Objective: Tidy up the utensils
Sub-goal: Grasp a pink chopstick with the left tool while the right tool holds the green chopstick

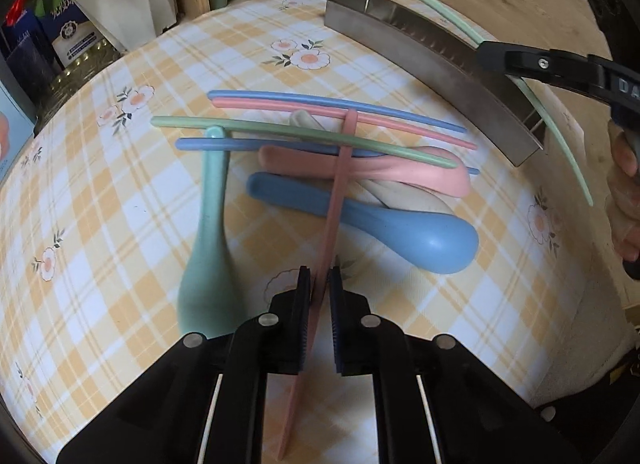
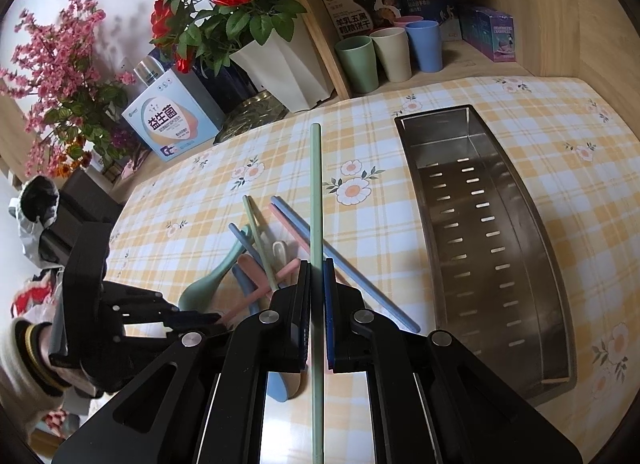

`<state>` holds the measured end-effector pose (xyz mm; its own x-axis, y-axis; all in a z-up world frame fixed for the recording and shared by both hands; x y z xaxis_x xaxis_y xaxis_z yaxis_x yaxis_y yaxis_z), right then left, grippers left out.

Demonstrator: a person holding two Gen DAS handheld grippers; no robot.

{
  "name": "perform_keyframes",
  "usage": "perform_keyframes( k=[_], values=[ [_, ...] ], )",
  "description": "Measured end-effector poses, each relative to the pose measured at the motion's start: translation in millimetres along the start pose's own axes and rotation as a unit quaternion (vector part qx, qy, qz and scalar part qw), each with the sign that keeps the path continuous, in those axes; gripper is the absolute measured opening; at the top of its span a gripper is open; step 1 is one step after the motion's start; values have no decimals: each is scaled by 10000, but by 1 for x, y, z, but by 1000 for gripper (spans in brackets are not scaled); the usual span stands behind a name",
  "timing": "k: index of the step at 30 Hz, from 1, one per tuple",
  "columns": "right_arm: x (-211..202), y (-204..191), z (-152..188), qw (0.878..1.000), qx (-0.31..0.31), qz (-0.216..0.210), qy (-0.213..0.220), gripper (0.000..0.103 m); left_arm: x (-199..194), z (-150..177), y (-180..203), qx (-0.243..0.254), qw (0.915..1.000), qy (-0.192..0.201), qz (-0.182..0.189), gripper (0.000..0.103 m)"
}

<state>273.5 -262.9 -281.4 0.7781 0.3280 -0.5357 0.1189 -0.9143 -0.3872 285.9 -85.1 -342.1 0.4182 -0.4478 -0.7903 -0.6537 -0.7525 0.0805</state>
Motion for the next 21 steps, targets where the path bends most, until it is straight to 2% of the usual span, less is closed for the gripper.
perform_keyframes(
  k=[9,11,15,21],
  values=[
    [-5,4,4,9999,126,31,-7,6,6,-7,5,-92,9999,63,-93,7],
    [-7,5,5,9999,141,30,-8,6,3,-2,3,-427,9990,90,40,6],
    [-8,3,6,9999,157,16,-22,6,-6,10,-4,-1157,9933,16,24,6],
    [-11,-3,6,9999,128,-46,-5,6,-21,28,-11,-1405,9889,108,-470,6]
  ],
)
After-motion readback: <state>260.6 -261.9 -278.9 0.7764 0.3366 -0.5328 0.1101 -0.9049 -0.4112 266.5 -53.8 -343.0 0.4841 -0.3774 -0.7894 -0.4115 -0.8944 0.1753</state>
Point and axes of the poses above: each gripper's, at about its wrist camera, not at the fingertips, and x roughly the way its jaws point, y to its right, z to its underside, the point moved 3 cm from there along x, roughly the way its jaws point, and after that the axes turned 15 degrees about y, right-handed, at the moved point
